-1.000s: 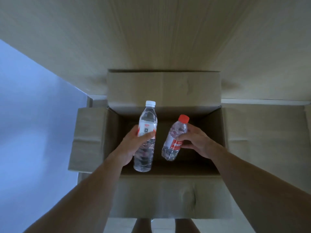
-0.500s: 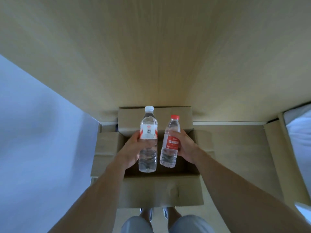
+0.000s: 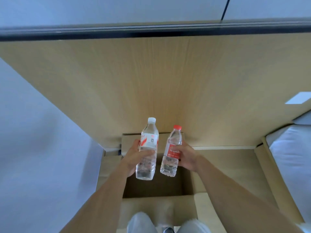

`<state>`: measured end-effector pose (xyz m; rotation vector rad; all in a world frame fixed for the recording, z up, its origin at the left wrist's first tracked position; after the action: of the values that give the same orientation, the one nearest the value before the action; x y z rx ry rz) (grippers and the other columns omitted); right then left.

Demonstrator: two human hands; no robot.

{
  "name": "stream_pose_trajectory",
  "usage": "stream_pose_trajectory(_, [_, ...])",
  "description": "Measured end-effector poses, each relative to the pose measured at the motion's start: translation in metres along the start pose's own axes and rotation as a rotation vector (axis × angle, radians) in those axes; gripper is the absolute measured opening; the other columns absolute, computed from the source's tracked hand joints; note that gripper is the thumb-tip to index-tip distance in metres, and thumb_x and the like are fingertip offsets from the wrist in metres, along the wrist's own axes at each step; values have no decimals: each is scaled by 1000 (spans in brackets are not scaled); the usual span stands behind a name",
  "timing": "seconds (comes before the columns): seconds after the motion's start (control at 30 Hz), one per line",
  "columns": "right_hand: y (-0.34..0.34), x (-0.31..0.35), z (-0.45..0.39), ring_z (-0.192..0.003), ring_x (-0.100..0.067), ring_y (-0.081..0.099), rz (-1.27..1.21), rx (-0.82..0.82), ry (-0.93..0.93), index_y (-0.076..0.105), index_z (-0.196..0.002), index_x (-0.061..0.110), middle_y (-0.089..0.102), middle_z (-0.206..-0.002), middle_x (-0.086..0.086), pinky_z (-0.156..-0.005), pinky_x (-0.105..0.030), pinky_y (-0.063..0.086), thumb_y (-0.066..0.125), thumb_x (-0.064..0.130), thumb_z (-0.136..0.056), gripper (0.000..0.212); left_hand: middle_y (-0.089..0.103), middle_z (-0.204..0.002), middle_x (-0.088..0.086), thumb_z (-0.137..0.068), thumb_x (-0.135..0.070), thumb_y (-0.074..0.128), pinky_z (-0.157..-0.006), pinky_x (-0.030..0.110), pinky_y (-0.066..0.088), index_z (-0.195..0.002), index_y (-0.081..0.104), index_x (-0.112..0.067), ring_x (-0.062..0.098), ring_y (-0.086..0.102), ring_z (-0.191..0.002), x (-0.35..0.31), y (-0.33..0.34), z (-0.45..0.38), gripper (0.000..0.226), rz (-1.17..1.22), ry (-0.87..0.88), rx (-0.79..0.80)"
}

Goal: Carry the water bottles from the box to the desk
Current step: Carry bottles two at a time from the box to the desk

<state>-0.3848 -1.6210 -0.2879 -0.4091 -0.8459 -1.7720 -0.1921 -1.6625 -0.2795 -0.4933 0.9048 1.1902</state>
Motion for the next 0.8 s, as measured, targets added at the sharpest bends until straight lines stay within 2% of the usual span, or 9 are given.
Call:
stream_pose_trajectory(0.07, [-1,6,13,-108,-38,63,34,-7,-18,48,-136,25,63,-117,-19,-94,-56,52,77,10,-69,74,73,-112,4,-59,-33,94,-80,42,62,-126,53,-30,24,74,-100,-11,7,3,79,8,25,7])
stream_pose_trajectory(0.17, [-4,10,27,-106,-37,63,59,-37,-57,48,-136,21,63,-115,-18,-94,-56,52,79,14,-71,73,74,-113,4,-78,-34,85,-77,37,61,-129,55,-30,25,74,-101,-24,17,6,59,54,39,48])
stream_pose_trajectory(0.23, [-8,12,37,-109,-38,63,62,-79,-91,51,-134,21,64,-118,-17,-98,-59,49,78,10,-79,63,72,-118,9,-87,-31,78,-79,41,60,-132,53,-28,28,73,-104,-27,23,5,52,106,17,76])
stream_pose_trajectory(0.3, [-10,11,48,-112,-39,63,55,-127,-110,53,-130,25,64,-122,-17,-97,-60,50,74,9,-84,53,69,-122,16,-84,-28,73,-85,47,59,-136,50,-23,32,71,-105,-26,29,5,56,153,-23,127])
stream_pose_trajectory(0.37, [-10,10,59,-106,-37,67,46,-160,-130,54,-128,27,66,-121,-17,-84,-53,58,73,9,-86,49,67,-123,19,-82,-24,69,-89,47,58,-137,49,-17,34,70,-104,-25,35,7,59,160,-58,192])
stream_pose_trajectory(0.47, [-10,6,74,-97,-33,71,6,-211,-166,56,-126,25,67,-119,-18,-68,-42,60,72,7,-87,46,68,-123,15,-88,-18,75,-83,43,60,-134,46,-21,30,72,-103,-27,39,11,54,88,-39,237])
stream_pose_trajectory(0.53, [-9,1,84,-101,-33,70,-2,-250,-193,55,-127,23,66,-120,-17,-71,-42,60,73,8,-86,46,71,-116,9,-88,-15,77,-79,41,61,-128,49,-25,25,74,-99,-28,41,13,50,36,-8,246])
stream_pose_trajectory(0.67, [-12,-16,105,-109,-35,66,-9,-344,-224,53,-131,12,65,-123,-17,-85,-47,56,72,9,-87,48,74,-113,5,-81,-15,83,-96,50,55,-124,59,-20,26,72,-104,-27,54,17,50,-96,47,323])
stream_pose_trajectory(0.8, [-24,-38,134,-110,-36,65,-56,-443,-237,51,-131,6,64,-123,-20,-96,-54,52,67,5,-90,44,75,-109,2,-74,-14,89,-95,49,56,-123,59,-23,23,73,-100,-21,79,19,58,-182,79,387])
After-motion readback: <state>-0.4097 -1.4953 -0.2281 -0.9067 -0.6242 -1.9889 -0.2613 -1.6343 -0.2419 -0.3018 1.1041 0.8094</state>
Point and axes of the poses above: each hand's wrist, its own z-axis away from the middle knuckle, its own y-axis out of the palm, x = y × z, the point moved 8 cm from there along -z, towards the middle knuckle
